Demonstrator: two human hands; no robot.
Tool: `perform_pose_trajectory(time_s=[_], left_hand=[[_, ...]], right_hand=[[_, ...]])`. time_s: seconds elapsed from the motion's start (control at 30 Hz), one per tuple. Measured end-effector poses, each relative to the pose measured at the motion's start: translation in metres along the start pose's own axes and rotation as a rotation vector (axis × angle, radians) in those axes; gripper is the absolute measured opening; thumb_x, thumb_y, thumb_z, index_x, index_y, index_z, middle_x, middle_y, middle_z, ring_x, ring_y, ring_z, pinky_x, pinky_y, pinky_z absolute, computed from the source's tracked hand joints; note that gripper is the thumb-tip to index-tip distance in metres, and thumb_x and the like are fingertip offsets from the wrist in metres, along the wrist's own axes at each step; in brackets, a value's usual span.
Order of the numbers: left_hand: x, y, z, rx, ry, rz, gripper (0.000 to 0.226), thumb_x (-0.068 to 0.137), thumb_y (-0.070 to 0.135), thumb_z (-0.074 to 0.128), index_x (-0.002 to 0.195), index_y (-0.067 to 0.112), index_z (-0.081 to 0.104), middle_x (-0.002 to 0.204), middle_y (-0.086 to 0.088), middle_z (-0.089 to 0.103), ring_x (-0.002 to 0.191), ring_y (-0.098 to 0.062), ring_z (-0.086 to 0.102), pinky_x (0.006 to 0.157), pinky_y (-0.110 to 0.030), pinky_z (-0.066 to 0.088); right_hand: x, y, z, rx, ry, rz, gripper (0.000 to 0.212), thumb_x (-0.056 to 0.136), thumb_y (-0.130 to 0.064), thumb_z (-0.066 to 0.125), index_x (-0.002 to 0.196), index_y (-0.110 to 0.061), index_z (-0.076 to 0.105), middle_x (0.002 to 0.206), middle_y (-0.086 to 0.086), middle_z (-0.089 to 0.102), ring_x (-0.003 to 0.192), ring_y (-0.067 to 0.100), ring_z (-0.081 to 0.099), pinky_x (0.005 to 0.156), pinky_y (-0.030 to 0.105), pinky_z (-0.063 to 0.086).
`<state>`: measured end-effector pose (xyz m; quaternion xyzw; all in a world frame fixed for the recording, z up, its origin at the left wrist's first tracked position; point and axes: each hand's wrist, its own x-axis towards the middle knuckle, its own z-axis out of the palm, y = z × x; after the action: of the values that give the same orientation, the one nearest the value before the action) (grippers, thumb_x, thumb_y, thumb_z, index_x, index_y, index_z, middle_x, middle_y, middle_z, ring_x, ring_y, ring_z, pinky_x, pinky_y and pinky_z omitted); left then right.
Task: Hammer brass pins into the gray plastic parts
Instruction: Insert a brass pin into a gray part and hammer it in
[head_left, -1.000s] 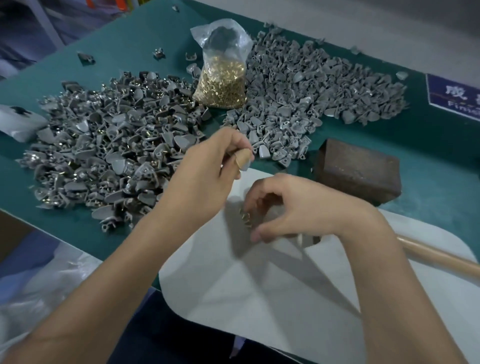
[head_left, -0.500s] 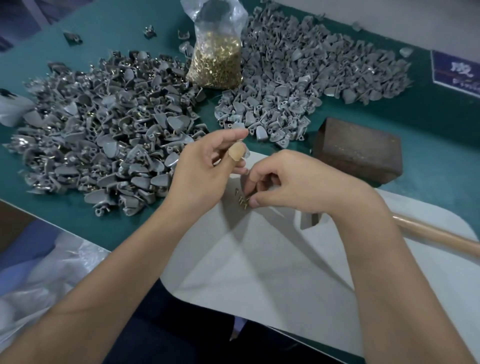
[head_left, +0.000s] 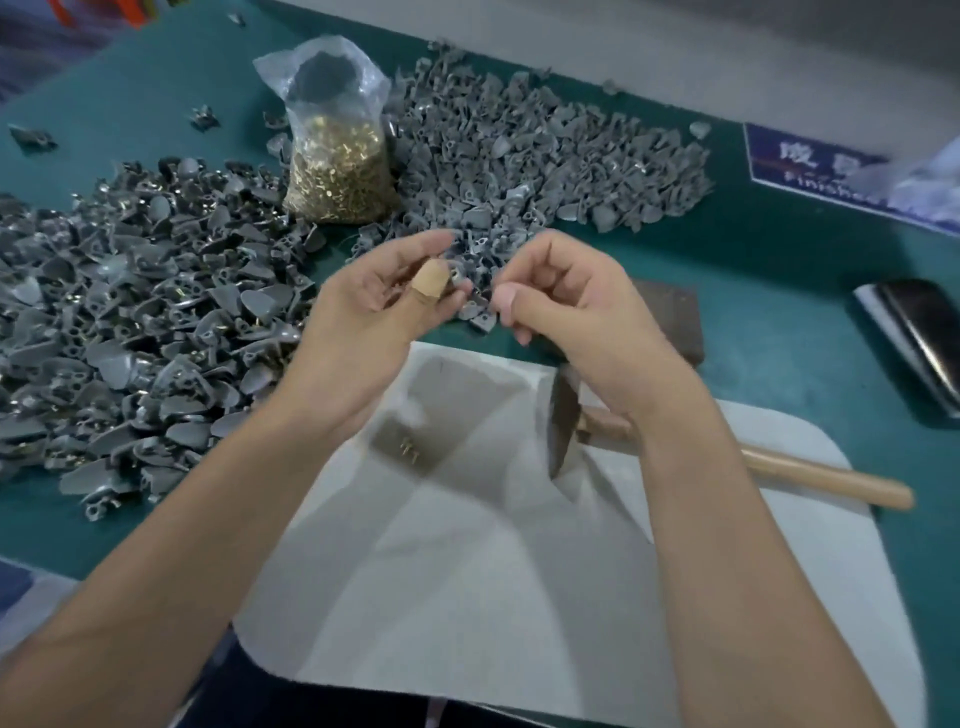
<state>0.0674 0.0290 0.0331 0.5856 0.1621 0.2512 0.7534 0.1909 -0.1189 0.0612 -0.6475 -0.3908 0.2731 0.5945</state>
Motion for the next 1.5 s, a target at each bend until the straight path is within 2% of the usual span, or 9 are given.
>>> perform_pose_trajectory(time_s=[0.17,0.3,0.53,0.73,0.83,0.97,1.13,1.37,1.5], left_hand=[[0.043,0.002,0.053,-0.056,-0.140,-0.039,0.015,0.104,0.013,0.055,0.112,0.012,0.068,0.092,0.000,0.077,0.097,-0.013,0.074,0.085,-0.019,0.056],[0.062,-0.005,0.080,0.064,-0.272,-0.032,0.012,0.104,0.016,0.057,0.110,0.012,0.066,0.095,0.003,0.075,0.094,-0.011,0.073,0.077,-0.020,0.056],[0.079,-0.018,0.077,0.795,-0.452,0.477,0.013,0.097,0.020,0.063,0.103,0.031,0.061,0.097,0.021,0.059,0.094,-0.001,0.057,0.076,-0.013,0.038],[0.070,-0.025,0.074,0.749,-0.423,0.464,0.035,0.094,0.019,0.069,0.118,0.040,0.054,0.100,0.024,0.066,0.100,0.003,0.064,0.081,-0.008,0.042],[0.067,-0.030,0.075,0.727,-0.353,0.516,0.023,0.094,0.018,0.070,0.113,0.030,0.066,0.099,0.019,0.068,0.099,-0.003,0.066,0.080,-0.009,0.041],[0.061,-0.038,0.076,0.734,-0.293,0.539,0.011,0.094,0.024,0.069,0.104,0.029,0.067,0.098,0.018,0.065,0.101,-0.008,0.061,0.089,-0.031,0.049],[0.066,-0.044,0.074,0.809,-0.248,0.576,0.008,0.091,0.024,0.074,0.100,0.023,0.075,0.098,0.010,0.063,0.103,-0.014,0.054,0.093,-0.034,0.043],[0.064,-0.047,0.072,0.800,-0.261,0.550,0.010,0.092,0.029,0.069,0.099,0.024,0.074,0.100,0.014,0.063,0.104,-0.011,0.054,0.094,-0.036,0.044],[0.064,-0.048,0.072,0.789,-0.255,0.544,0.009,0.092,0.030,0.069,0.098,0.026,0.073,0.099,0.015,0.062,0.104,-0.011,0.054,0.093,-0.037,0.045]], right_hand=[[-0.003,-0.008,-0.029,0.005,0.422,-0.143,0.019,0.097,-0.011,0.066,0.113,-0.018,0.073,0.086,-0.008,0.071,0.073,0.008,0.059,0.064,0.026,0.050],[-0.014,0.004,-0.042,-0.192,0.589,-0.103,0.015,0.094,-0.010,0.071,0.100,-0.021,0.077,0.079,-0.012,0.071,0.073,0.005,0.063,0.068,0.023,0.050],[-0.025,0.015,-0.053,-0.319,0.622,-0.098,0.012,0.089,-0.009,0.078,0.093,-0.020,0.078,0.082,-0.010,0.075,0.081,0.013,0.071,0.072,0.038,0.060],[-0.028,0.025,-0.050,-0.529,0.632,-0.188,0.015,0.090,-0.006,0.077,0.101,-0.014,0.081,0.089,-0.005,0.072,0.085,0.012,0.067,0.074,0.014,0.046],[-0.030,0.030,-0.051,-0.578,0.680,-0.194,0.018,0.092,-0.010,0.076,0.107,-0.018,0.081,0.093,-0.010,0.073,0.090,0.013,0.067,0.078,0.020,0.050],[-0.033,0.030,-0.050,-0.516,0.756,-0.120,0.029,0.091,-0.023,0.078,0.118,-0.033,0.072,0.094,-0.016,0.075,0.098,0.013,0.069,0.084,0.023,0.052],[-0.032,0.029,-0.051,-0.532,0.777,-0.110,0.014,0.086,-0.018,0.082,0.094,-0.028,0.079,0.091,-0.011,0.069,0.093,0.010,0.069,0.083,0.017,0.052],[-0.031,0.032,-0.050,-0.584,0.738,-0.074,0.015,0.088,-0.022,0.077,0.098,-0.033,0.079,0.095,-0.031,0.067,0.097,0.013,0.066,0.089,0.045,0.052],[-0.031,0.034,-0.050,-0.700,0.687,-0.078,0.012,0.090,-0.020,0.076,0.096,-0.031,0.078,0.092,-0.019,0.069,0.100,0.013,0.059,0.087,0.048,0.048]])
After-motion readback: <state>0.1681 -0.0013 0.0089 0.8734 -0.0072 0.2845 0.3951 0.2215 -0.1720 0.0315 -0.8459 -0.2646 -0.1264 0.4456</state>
